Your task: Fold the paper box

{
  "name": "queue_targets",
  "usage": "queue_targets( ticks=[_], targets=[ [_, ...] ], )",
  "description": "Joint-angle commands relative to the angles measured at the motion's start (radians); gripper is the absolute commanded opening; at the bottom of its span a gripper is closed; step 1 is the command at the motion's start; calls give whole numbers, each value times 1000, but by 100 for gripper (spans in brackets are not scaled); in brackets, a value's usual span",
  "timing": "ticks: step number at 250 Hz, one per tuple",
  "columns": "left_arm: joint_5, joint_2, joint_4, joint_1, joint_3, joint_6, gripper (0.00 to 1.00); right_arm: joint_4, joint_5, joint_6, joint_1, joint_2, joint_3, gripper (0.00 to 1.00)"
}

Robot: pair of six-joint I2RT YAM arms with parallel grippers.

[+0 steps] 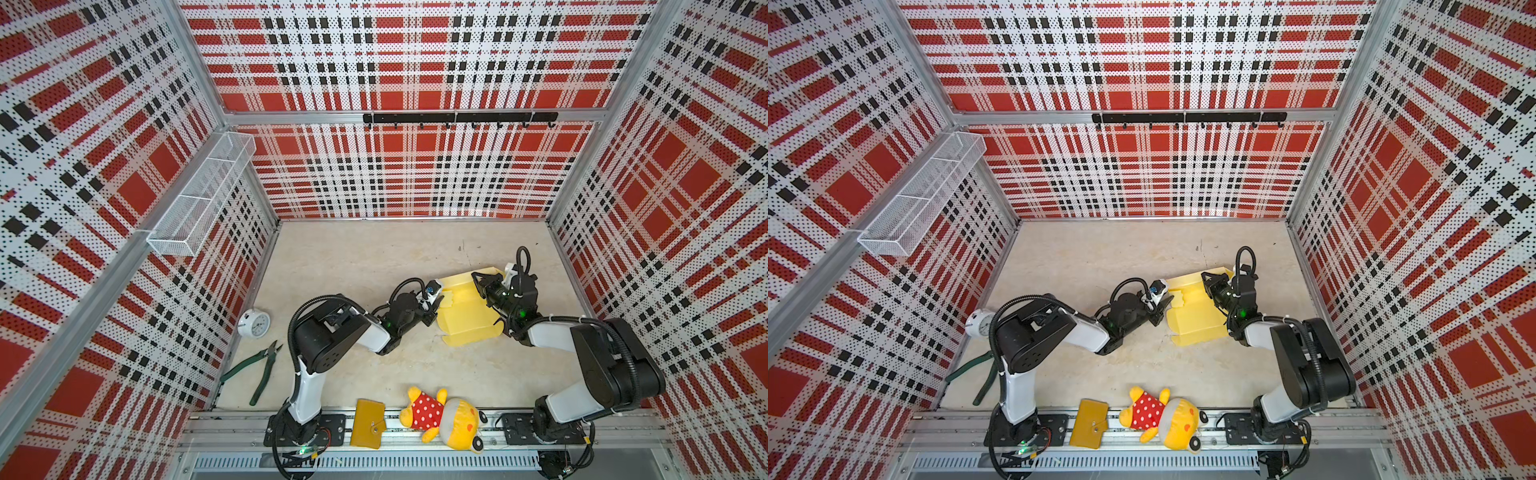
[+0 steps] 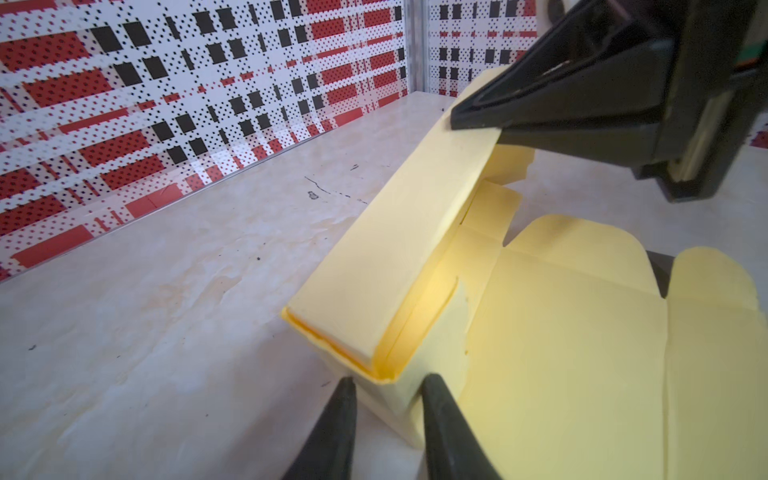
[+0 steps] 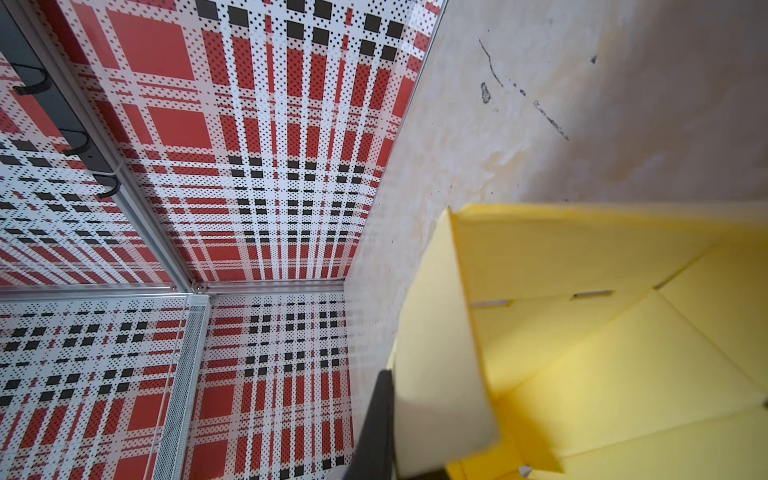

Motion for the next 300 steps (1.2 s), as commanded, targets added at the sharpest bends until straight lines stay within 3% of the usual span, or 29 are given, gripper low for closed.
queue_targets(
  ticks=[1, 79, 203, 266, 300],
  targets=[
    [-121, 12, 15, -9, 31, -7, 30, -23, 32, -18, 33, -14, -15, 0],
    [-187, 6, 27, 6, 28, -76, 22, -28, 91, -8, 101, 11, -17, 0],
    [-199, 48, 10, 21, 77, -155, 22, 6, 137, 57, 153, 39, -56, 0],
    [-209, 53, 11, 12, 85, -155, 11, -32, 138, 44, 158, -20, -59, 0],
    [-214, 43, 5, 8, 80, -140, 11, -71, 136, 29, 158, -76, -67, 11]
  ],
)
